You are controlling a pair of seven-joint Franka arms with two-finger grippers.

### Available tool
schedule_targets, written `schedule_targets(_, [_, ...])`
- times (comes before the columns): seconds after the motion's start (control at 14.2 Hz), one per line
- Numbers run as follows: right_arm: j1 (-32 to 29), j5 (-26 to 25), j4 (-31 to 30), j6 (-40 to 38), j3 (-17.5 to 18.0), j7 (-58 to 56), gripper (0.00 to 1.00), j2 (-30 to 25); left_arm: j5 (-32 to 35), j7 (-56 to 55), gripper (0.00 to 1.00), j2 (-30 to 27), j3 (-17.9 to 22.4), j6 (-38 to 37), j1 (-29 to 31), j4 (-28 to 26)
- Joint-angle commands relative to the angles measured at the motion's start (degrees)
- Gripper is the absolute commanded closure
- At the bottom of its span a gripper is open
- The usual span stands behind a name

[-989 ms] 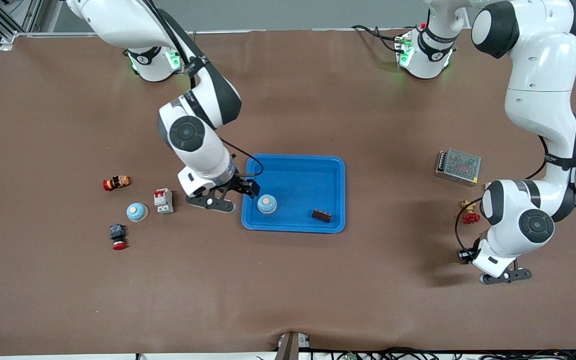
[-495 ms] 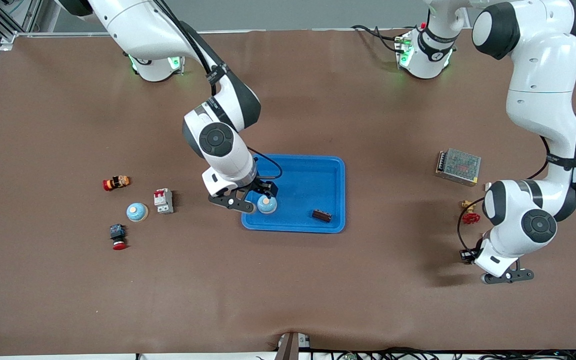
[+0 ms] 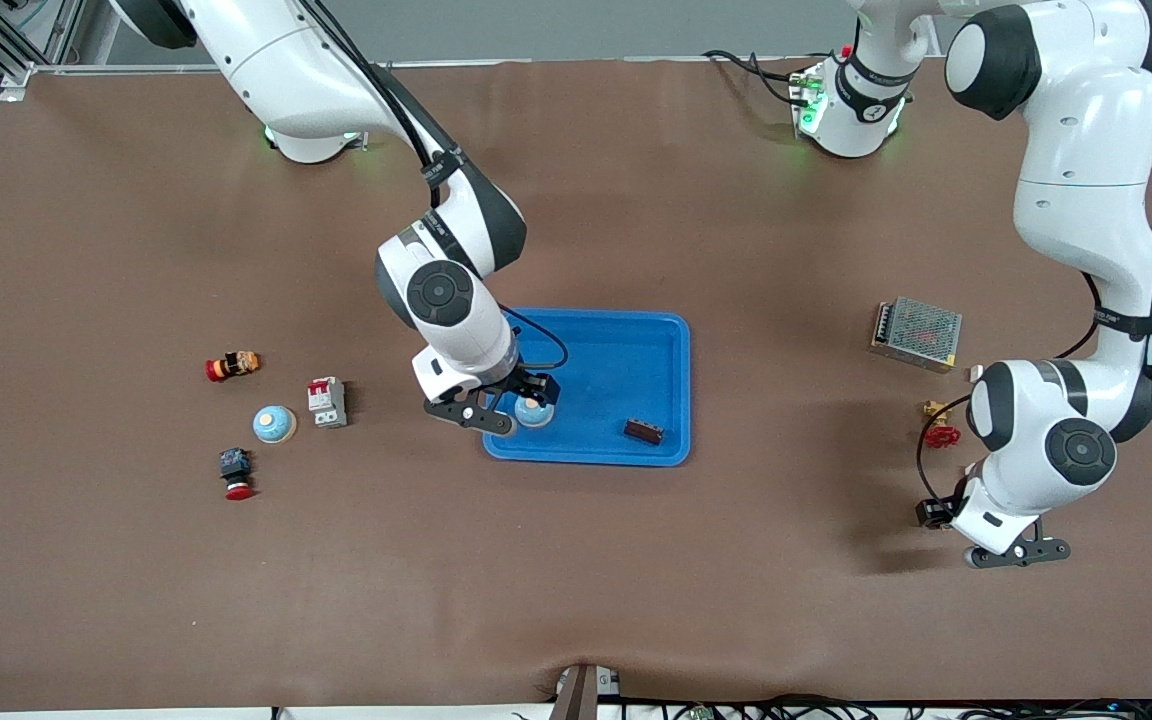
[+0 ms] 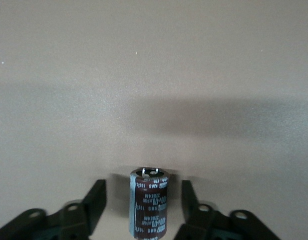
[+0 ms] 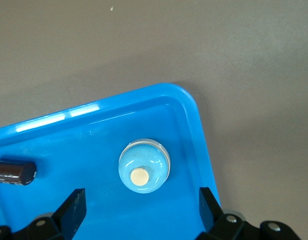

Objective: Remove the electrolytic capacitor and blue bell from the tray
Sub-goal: 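Grasp the second bell with the right gripper while the left gripper lowers capacitor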

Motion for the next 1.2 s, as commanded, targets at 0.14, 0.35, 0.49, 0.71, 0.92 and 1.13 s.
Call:
schedule_targets(0.14, [0.8,-1.7,1.7,2.1,-0.4,1.4,0.0,3.1,0.9,-0.6,0.0,0.9,0.1,0.9,-0.2,1.0])
schedule_targets(0.35, [0.9,-1.7,1.9,3.1,-0.4,1.3,0.0,4.0,0.8,-6.2,0.0,0.8,0.1,0.9,-0.5,0.9])
schedule_targets(0.49, [1.0,-1.7,2.0,3.8,-0.4,1.3,0.0,4.8,0.9,-9.9,0.0,0.3,0.0,0.9,-0.4,0.9])
schedule_targets(0.71, [1.2,-1.7,2.9,4.2,-0.4,1.4,0.0,6.1,0.2,-13.4,0.0,0.2,-0.1,0.8,-0.4,0.2])
schedule_targets(0.92, [1.4,-1.7,3.2,4.9,-0.5,1.4,0.0,6.8,0.2,-21.4,0.0,-1.2,-0.9,0.7,-0.4,-1.8])
schedule_targets(1.13, [1.8,-1.9,3.5,4.9,-0.5,1.4,0.0,7.6,0.4,-25.1,0.0,-3.8,-2.4,-0.8,-0.6,-3.6])
